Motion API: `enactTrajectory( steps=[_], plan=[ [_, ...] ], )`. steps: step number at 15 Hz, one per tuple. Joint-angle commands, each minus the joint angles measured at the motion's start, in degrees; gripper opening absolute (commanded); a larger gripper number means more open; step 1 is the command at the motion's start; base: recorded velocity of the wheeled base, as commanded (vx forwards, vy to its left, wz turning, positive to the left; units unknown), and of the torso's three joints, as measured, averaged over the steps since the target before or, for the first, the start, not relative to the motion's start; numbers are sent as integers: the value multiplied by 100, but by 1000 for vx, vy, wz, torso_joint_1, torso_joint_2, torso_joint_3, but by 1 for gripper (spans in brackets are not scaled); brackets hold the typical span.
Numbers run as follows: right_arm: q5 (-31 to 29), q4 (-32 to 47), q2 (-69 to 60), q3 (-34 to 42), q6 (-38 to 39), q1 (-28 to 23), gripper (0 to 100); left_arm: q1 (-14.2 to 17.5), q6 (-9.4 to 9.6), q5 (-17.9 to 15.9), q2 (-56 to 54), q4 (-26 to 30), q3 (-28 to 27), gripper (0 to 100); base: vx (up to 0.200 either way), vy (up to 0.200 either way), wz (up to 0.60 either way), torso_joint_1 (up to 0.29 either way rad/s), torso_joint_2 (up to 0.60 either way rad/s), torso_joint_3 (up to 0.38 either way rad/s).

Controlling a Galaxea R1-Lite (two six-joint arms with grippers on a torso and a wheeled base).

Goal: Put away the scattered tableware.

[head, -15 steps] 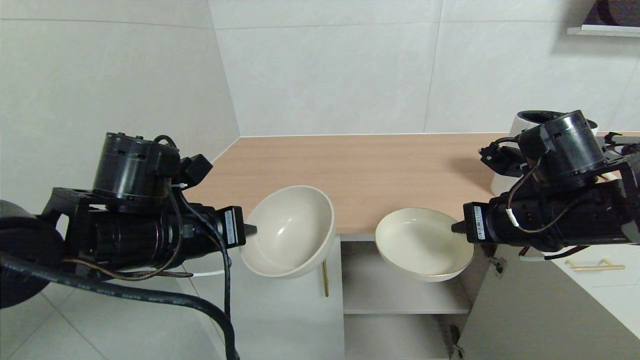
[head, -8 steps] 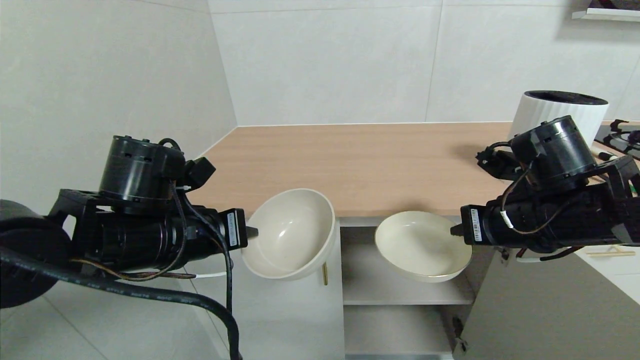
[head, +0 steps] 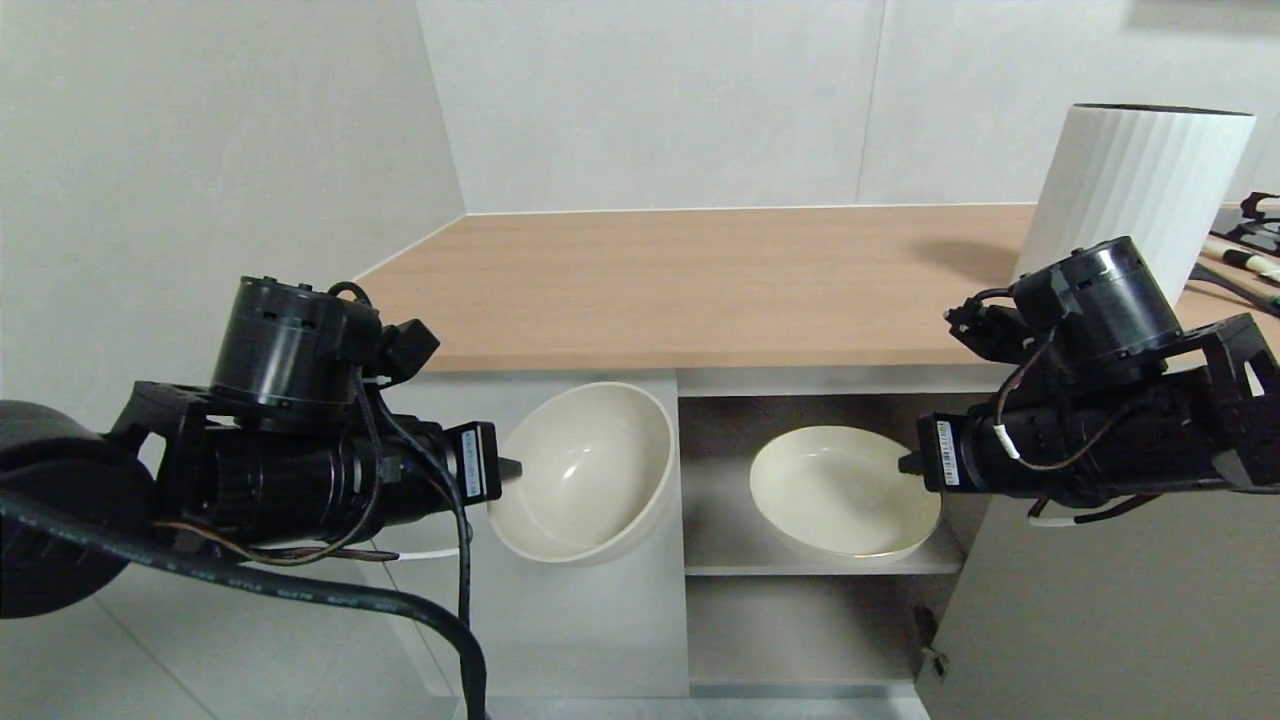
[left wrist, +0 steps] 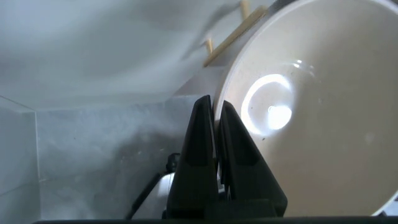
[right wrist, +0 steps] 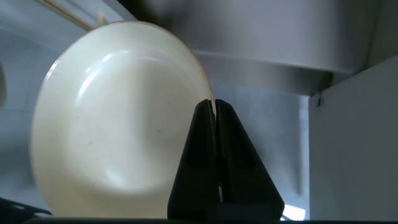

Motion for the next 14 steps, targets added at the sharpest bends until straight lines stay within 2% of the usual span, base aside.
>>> enactTrajectory(
  steps=[1,6,14],
  plan=[
    [-2,-3,21,-1,1,3,0,-1,-1,1,21,-4,10,0,0,0,0,-139,461,310],
    [-2,-3,83,-1,1,3,0,-10,34,1,38,-4,18,0,0,0,0,-99,365,262],
    [-2,-205,636,-10,-7,11,0,-80,34,-8,91,-4,27,0,0,0,0,-4,20,11]
  ],
)
